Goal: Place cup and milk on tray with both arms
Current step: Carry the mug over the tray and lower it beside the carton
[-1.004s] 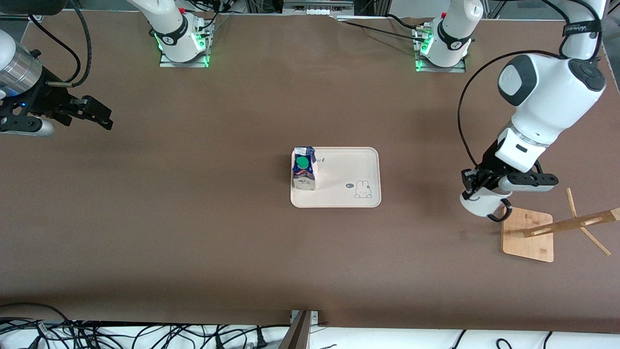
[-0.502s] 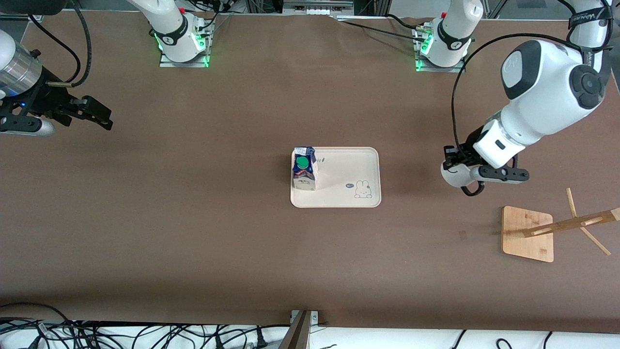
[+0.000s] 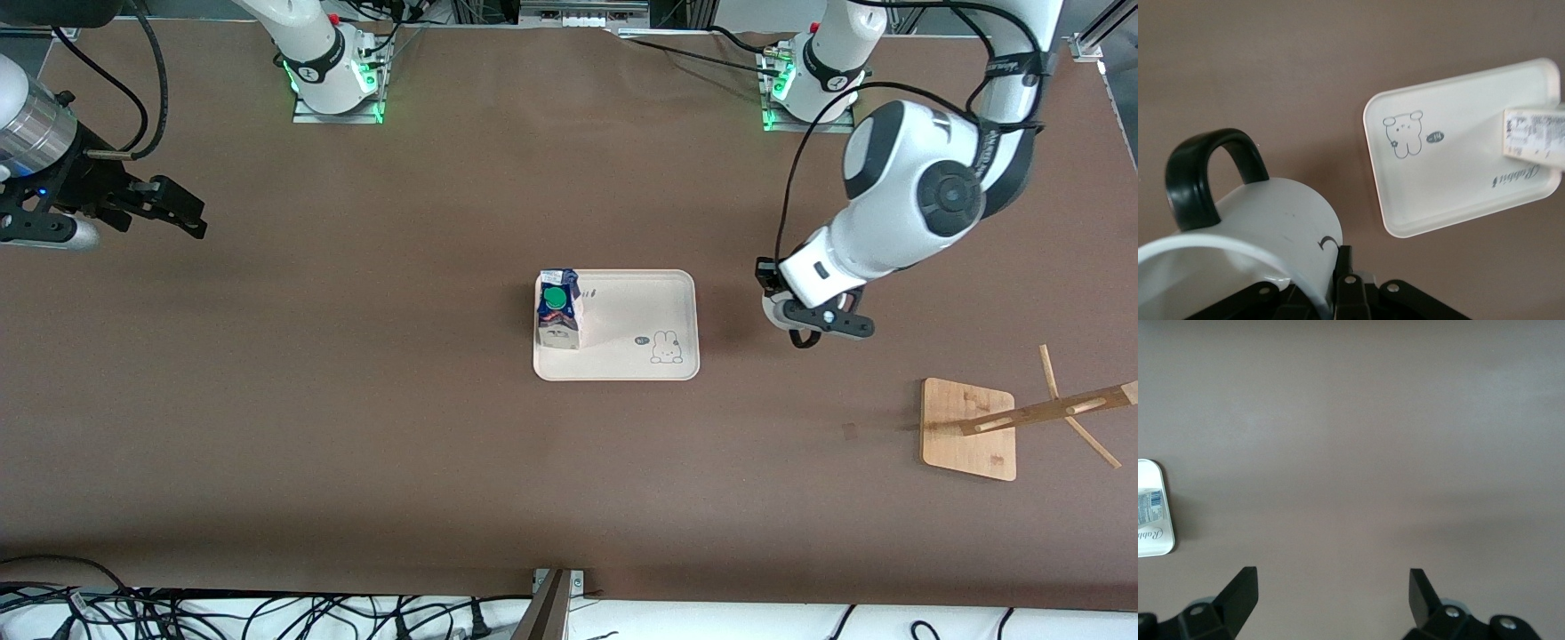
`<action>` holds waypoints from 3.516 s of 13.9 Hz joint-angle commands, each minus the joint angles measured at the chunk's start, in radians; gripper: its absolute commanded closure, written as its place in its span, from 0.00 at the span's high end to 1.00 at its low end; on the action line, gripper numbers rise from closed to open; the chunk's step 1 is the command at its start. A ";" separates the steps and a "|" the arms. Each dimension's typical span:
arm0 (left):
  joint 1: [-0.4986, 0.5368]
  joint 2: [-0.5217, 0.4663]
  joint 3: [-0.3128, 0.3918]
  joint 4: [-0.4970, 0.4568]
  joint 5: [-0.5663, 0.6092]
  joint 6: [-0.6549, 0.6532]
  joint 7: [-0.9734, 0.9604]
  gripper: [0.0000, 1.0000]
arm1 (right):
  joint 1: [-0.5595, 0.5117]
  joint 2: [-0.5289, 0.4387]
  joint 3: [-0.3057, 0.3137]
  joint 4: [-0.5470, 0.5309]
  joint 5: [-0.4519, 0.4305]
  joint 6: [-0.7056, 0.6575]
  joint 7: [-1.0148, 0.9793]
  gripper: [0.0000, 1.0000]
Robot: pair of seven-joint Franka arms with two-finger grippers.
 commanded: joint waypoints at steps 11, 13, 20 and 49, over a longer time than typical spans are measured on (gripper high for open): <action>-0.223 0.264 -0.019 0.217 -0.001 -0.033 -0.025 0.00 | -0.001 0.004 0.003 0.014 -0.006 0.003 -0.001 1.00; -0.241 0.287 -0.019 0.217 0.000 -0.025 -0.054 0.00 | -0.001 0.004 0.003 0.014 -0.006 0.003 -0.001 1.00; -0.304 0.405 -0.017 0.287 0.016 -0.013 -0.128 0.00 | -0.001 0.005 0.004 0.014 -0.006 0.006 -0.001 1.00; -0.289 0.312 0.018 0.315 0.105 -0.029 -0.125 1.00 | -0.001 0.007 0.003 0.016 -0.006 0.014 -0.001 1.00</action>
